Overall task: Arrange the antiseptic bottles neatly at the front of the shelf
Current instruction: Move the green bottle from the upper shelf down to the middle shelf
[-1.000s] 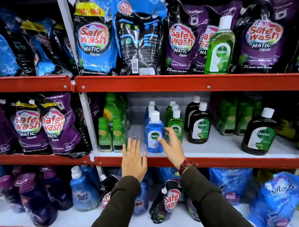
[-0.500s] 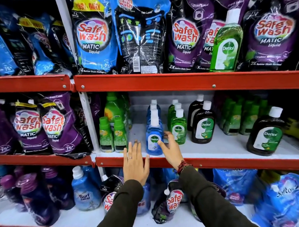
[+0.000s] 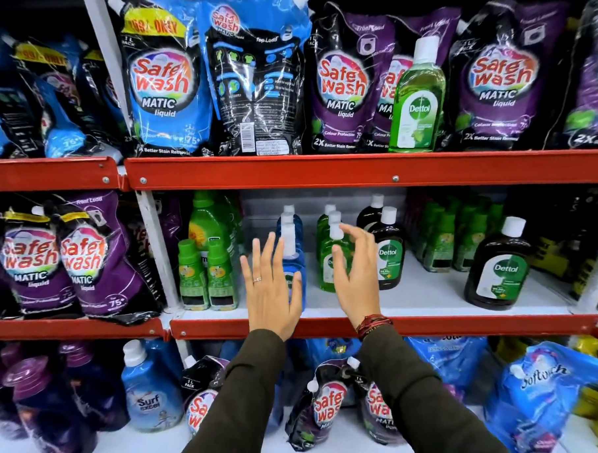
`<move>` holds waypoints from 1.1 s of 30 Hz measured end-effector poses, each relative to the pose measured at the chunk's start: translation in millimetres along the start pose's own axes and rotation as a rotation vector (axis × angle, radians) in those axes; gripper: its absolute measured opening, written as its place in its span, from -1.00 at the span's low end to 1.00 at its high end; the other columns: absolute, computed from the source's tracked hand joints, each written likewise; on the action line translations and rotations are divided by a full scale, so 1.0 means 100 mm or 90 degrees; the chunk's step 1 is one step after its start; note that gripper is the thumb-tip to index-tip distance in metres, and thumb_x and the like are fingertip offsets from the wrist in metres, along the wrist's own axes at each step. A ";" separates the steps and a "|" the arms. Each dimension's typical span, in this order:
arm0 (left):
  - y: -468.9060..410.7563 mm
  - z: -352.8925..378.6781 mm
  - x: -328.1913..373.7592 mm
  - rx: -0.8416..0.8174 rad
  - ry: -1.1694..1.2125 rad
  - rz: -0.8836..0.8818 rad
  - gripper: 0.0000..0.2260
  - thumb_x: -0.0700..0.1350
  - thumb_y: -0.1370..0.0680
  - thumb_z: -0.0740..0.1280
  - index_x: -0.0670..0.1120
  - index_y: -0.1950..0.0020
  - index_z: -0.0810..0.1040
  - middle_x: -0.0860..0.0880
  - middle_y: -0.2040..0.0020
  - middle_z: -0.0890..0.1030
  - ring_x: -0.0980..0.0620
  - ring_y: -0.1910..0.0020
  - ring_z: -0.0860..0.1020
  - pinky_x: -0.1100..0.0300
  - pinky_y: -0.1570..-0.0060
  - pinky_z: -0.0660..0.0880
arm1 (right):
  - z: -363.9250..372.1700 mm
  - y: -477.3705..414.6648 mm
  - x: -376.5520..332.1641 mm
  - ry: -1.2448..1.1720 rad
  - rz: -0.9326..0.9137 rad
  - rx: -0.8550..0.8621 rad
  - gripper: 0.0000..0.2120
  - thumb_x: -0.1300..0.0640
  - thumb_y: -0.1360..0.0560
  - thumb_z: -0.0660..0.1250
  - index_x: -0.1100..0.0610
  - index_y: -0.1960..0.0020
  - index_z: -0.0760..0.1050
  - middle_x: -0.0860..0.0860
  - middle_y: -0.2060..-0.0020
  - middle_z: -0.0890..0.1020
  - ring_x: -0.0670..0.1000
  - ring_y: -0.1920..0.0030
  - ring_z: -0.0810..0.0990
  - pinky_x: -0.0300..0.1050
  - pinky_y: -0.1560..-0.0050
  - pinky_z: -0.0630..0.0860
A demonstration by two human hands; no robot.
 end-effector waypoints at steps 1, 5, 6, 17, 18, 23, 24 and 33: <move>-0.10 -0.07 0.12 0.019 -0.003 0.019 -0.42 0.03 -0.65 0.09 -0.12 -0.64 0.07 -0.07 -0.67 0.04 -0.09 -0.66 -0.13 -0.09 -0.60 -0.27 | -0.12 -0.09 -0.09 0.018 -0.025 0.026 -0.70 0.13 -0.62 0.20 0.04 -0.35 0.41 -0.03 -0.23 0.48 -0.07 -0.27 0.41 -0.02 -0.32 0.41; -0.46 -0.31 0.57 0.086 -0.016 0.088 -0.41 0.02 -0.65 0.15 -0.12 -0.64 0.07 -0.10 -0.67 0.06 -0.10 -0.66 -0.13 -0.12 -0.59 -0.27 | -0.63 -0.44 -0.44 0.081 -0.119 0.139 -0.74 0.14 -0.61 0.24 0.06 -0.29 0.46 -0.01 -0.21 0.51 -0.01 -0.26 0.43 0.04 -0.35 0.37; -0.56 -0.36 0.68 0.098 -0.029 0.102 -0.40 0.02 -0.65 0.16 -0.12 -0.65 0.05 -0.10 -0.67 0.04 -0.10 -0.66 -0.13 -0.14 -0.59 -0.26 | -0.75 -0.53 -0.51 0.094 -0.137 0.168 -0.74 0.13 -0.60 0.25 0.05 -0.28 0.47 0.00 -0.21 0.51 0.00 -0.27 0.43 -0.01 -0.35 0.34; -1.37 -0.54 1.20 0.147 -0.116 0.123 -0.38 0.08 -0.65 0.12 -0.10 -0.65 0.02 -0.11 -0.68 0.01 -0.13 -0.65 -0.09 -0.09 -0.59 -0.28 | -1.30 -1.80 -0.44 0.198 0.033 0.036 -0.36 -0.08 -0.64 0.10 0.18 -0.60 0.02 0.17 -0.57 0.24 0.15 -0.55 0.22 0.07 -0.52 0.19; -1.37 -0.53 1.20 0.148 -0.117 0.124 -0.38 0.08 -0.66 0.12 -0.09 -0.65 0.02 -0.10 -0.68 0.01 -0.13 -0.66 -0.08 -0.11 -0.59 -0.26 | -1.28 -1.86 -0.42 0.200 0.051 0.002 -0.38 -0.07 -0.64 0.07 0.16 -0.60 0.01 0.16 -0.55 0.27 0.15 -0.53 0.28 0.10 -0.48 0.26; -1.35 -0.55 1.22 0.167 -0.118 0.140 -0.40 0.07 -0.67 0.12 -0.09 -0.65 0.04 -0.10 -0.68 0.03 -0.12 -0.66 -0.06 -0.14 -0.61 -0.18 | -1.34 -2.03 -0.38 0.128 0.099 -0.035 -0.54 0.08 -0.57 0.14 0.08 -0.46 0.28 0.11 -0.37 0.51 0.16 -0.35 0.49 0.19 -0.36 0.41; -1.35 -0.55 1.22 0.169 -0.118 0.142 -0.40 0.07 -0.67 0.11 -0.09 -0.65 0.04 -0.09 -0.68 0.03 -0.12 -0.66 -0.06 -0.14 -0.61 -0.18 | -1.36 -2.04 -0.35 0.100 0.115 -0.032 -0.55 0.09 -0.56 0.17 0.06 -0.44 0.31 0.08 -0.34 0.54 0.13 -0.32 0.52 0.20 -0.34 0.44; -1.35 -0.53 1.21 0.167 -0.118 0.143 -0.41 0.09 -0.68 0.09 -0.07 -0.66 0.01 -0.09 -0.68 0.03 -0.11 -0.66 -0.07 -0.15 -0.61 -0.14 | -1.48 -2.02 -0.58 -0.090 0.077 0.062 -0.57 0.16 -0.59 0.26 0.11 -0.45 0.36 -0.06 -0.21 0.53 -0.11 -0.17 0.51 -0.03 -0.32 0.50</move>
Point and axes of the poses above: each hand's wrist, its own y-axis away from the middle knuckle, its own z-axis out of the palm, x = y × z, the point moved 9 cm from there along -y, towards the middle knuckle
